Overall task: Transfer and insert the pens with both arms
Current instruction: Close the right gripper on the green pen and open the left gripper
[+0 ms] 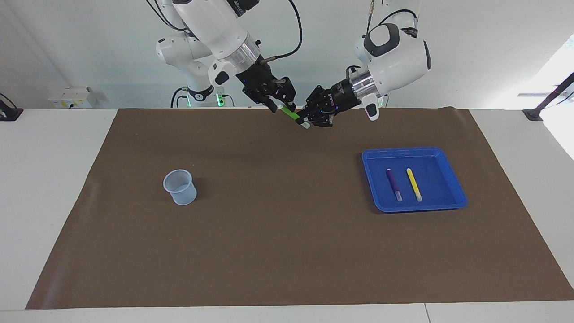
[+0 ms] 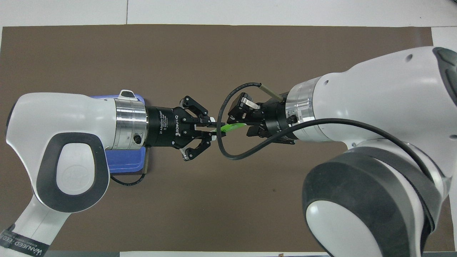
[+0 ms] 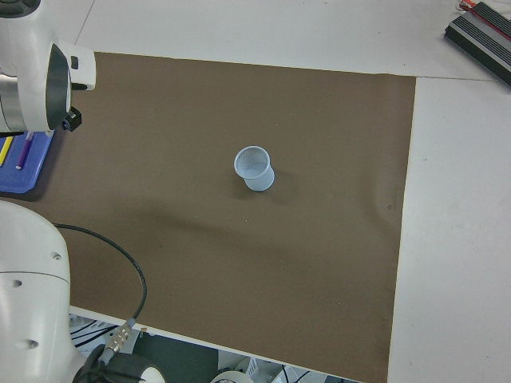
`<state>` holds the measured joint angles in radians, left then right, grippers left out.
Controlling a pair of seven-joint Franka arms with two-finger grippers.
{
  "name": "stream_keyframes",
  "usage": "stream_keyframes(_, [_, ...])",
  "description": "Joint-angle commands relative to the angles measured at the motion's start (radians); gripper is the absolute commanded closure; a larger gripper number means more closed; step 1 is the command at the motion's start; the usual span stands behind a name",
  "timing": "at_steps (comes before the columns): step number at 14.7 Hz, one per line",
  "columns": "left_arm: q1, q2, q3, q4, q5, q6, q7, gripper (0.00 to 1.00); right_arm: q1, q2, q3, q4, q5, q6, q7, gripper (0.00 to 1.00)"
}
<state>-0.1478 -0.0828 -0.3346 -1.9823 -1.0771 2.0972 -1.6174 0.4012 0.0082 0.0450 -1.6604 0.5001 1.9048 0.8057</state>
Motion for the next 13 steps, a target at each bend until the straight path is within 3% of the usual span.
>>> stream_keyframes(1, [-0.019,-0.04,0.011,-0.041,-0.023,0.033,-0.01,1.0,-0.018,-0.001,0.004,0.008,0.005,-0.001,0.006,1.0])
stream_keyframes(7, [-0.036,-0.04,0.013,-0.04,-0.03,0.052,0.0,1.0,-0.041,-0.002,0.004,-0.004,0.003,0.013,-0.029,1.0])
stream_keyframes(8, [-0.042,-0.038,0.013,-0.036,-0.029,0.067,0.019,0.39,-0.047,-0.002,0.004,-0.002,0.003,0.007,-0.03,1.0])
stream_keyframes(9, [-0.044,-0.038,0.013,-0.038,-0.029,0.088,0.024,0.0,-0.047,-0.002,0.004,-0.002,-0.006,0.005,-0.03,1.0])
stream_keyframes(13, [-0.035,-0.034,0.016,-0.03,-0.015,0.08,0.021,0.0,-0.05,-0.004,0.004,-0.004,-0.069,0.003,-0.04,1.0])
